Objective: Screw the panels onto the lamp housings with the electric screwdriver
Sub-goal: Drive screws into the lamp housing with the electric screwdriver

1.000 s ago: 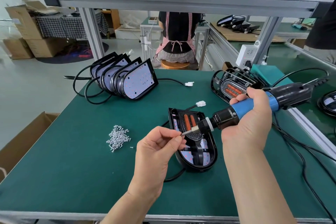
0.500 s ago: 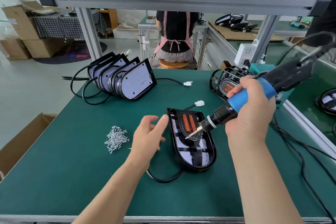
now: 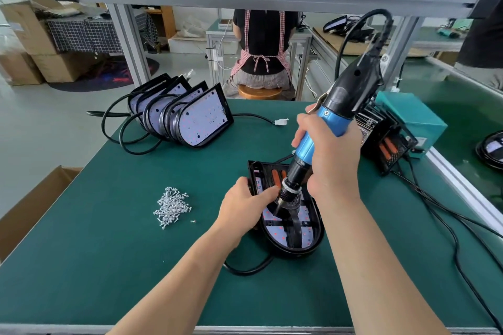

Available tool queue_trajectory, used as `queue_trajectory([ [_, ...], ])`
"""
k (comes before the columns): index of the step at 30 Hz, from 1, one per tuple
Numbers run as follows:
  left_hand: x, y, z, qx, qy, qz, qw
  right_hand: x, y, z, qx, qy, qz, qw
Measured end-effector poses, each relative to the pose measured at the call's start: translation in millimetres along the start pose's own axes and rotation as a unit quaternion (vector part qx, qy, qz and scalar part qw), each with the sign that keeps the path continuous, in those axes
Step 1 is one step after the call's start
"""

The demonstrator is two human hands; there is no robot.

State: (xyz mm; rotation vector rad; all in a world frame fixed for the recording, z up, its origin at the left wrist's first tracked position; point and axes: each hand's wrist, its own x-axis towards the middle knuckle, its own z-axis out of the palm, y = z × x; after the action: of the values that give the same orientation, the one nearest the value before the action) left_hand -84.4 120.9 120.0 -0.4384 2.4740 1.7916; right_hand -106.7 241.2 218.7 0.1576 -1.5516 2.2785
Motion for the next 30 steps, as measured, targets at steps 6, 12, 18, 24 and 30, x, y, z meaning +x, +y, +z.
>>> queue_trajectory([
  [6,3.2,-3.7,0.9,-0.007,0.008,0.014,1.000,0.1,5.6,3.5,-0.005,-0.016,0.005,1.000],
  [12,6.1,-7.5,1.6,0.001,0.015,0.021,1.000,0.8,6.4,5.4,-0.009,-0.036,0.001,0.999],
  [18,5.3,-7.3,1.2,-0.003,0.008,0.021,1.000,-2.6,4.1,7.5,-0.015,-0.051,-0.004,0.999],
  [24,4.5,-6.4,1.3,0.006,0.011,0.017,1.000,-3.4,6.2,8.4,-0.022,-0.052,-0.003,0.998],
  [30,3.5,-6.8,1.7,0.004,0.014,0.013,1.000,-6.6,11.6,9.2,-0.030,-0.064,-0.022,0.997],
])
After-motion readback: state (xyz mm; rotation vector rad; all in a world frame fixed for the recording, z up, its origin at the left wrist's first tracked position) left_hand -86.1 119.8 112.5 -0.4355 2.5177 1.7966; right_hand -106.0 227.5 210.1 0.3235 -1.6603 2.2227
